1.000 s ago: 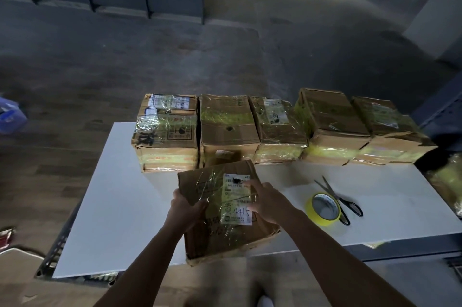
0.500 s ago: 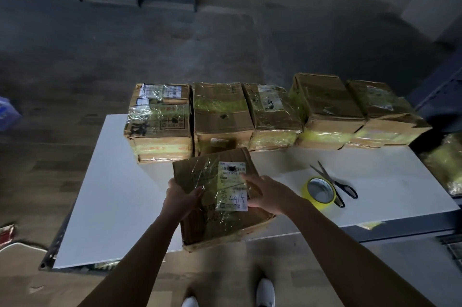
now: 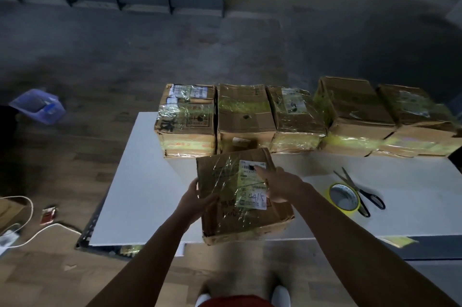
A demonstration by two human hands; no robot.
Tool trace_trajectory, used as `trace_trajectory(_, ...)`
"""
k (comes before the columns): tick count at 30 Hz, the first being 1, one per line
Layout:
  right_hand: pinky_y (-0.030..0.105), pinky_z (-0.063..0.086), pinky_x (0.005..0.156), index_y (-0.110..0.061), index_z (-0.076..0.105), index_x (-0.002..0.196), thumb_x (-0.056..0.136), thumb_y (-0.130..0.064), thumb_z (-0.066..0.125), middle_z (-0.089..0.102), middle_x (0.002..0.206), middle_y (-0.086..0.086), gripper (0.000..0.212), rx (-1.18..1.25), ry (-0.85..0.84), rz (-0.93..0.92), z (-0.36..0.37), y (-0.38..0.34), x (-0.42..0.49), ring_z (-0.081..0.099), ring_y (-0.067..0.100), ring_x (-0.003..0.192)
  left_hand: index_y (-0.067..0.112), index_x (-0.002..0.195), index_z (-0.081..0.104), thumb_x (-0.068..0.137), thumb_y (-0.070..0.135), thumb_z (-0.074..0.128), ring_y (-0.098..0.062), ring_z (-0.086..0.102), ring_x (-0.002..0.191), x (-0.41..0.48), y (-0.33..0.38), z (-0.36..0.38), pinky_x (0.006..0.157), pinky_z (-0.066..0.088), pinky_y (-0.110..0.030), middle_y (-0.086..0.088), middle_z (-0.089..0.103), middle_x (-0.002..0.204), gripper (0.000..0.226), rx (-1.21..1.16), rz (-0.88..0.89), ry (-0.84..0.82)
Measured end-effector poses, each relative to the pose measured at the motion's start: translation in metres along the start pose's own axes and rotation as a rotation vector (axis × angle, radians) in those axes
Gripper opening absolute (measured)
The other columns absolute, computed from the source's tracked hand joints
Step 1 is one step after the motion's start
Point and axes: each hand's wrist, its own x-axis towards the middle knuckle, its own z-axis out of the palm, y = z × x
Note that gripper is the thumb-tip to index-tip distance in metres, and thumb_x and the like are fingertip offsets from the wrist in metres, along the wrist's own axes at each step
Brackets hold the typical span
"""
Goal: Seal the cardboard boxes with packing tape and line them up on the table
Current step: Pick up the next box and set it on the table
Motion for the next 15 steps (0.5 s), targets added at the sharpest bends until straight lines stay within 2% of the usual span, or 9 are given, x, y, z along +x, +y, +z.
trace_trajectory(2,0.039,0.051,0.089,-0.039,0.002,0.152,0.091,-0.023,0.060,0.040,0.132,0.018,0.086,-0.033,-0.029,0.015,-0.006,-0.005,0.004,0.054,0.026,0.105,0.012,0.138,0.042,0.087,0.025,0.069,-0.017,0.064,0.090,0.000,0.002,-0.005,0.066,0.055,-0.026,-0.006,0.064,0.111,0.059,0.014,-0.067,0.028)
trace_trajectory(4,0.037,0.052,0.088,-0.037,0.008,0.151,0.089,-0.019,0.062,0.045,0.130,0.016,0.084,-0.044,-0.030,0.020,-0.010,-0.006,0.006,0.056,0.025,0.103,0.008,0.129,0.050,0.090,0.029,0.063,-0.020,0.066,0.088,0.001,0.002,-0.007,0.073,0.059,-0.039,-0.008,0.066,0.107,0.046,0.043,-0.123,0.071)
trace_trajectory(5,0.036,0.052,0.087,-0.035,0.012,0.151,0.088,-0.018,0.064,0.048,0.129,0.015,0.083,-0.038,-0.030,0.012,-0.011,-0.006,0.006,0.056,0.024,0.102,0.006,0.122,0.053,0.091,0.030,0.061,-0.021,0.065,0.087,0.002,0.003,-0.007,0.075,0.058,-0.041,-0.008,0.065,0.104,0.040,0.062,-0.136,0.093)
trace_trajectory(7,0.031,0.051,0.081,-0.032,0.017,0.150,0.086,-0.016,0.067,0.051,0.126,0.014,0.083,-0.015,-0.036,0.002,-0.009,-0.007,0.005,0.056,0.021,0.097,0.003,0.104,0.057,0.093,0.033,0.056,-0.020,0.062,0.077,0.003,0.007,-0.007,0.067,0.056,-0.037,-0.009,0.063,0.092,0.032,0.103,-0.144,0.142)
trace_trajectory(9,0.029,0.049,0.077,-0.030,0.019,0.150,0.085,-0.015,0.068,0.053,0.124,0.013,0.083,-0.025,-0.032,-0.005,-0.007,-0.008,0.001,0.056,0.020,0.094,-0.002,0.094,0.059,0.095,0.040,0.051,-0.023,0.061,0.066,0.007,0.010,-0.007,0.058,0.051,-0.032,-0.011,0.063,0.079,0.042,0.160,-0.157,0.168)
trace_trajectory(10,0.029,0.051,0.078,-0.029,0.019,0.150,0.086,-0.015,0.068,0.054,0.124,0.014,0.082,-0.039,-0.022,-0.013,-0.005,-0.009,-0.001,0.058,0.021,0.096,-0.003,0.096,0.059,0.095,0.044,0.050,-0.025,0.063,0.065,0.011,0.011,-0.007,0.057,0.051,-0.031,-0.013,0.063,0.076,0.048,0.175,-0.174,0.173)
trace_trajectory(15,0.031,0.052,0.080,-0.032,0.014,0.150,0.091,-0.021,0.062,0.048,0.121,0.015,0.077,-0.039,-0.005,0.021,0.002,-0.006,-0.010,0.054,0.019,0.091,-0.004,0.105,0.060,0.095,0.053,0.044,-0.028,0.064,0.075,0.025,0.016,-0.002,0.062,0.052,-0.032,-0.012,0.063,0.086,0.060,0.289,-0.208,0.159)
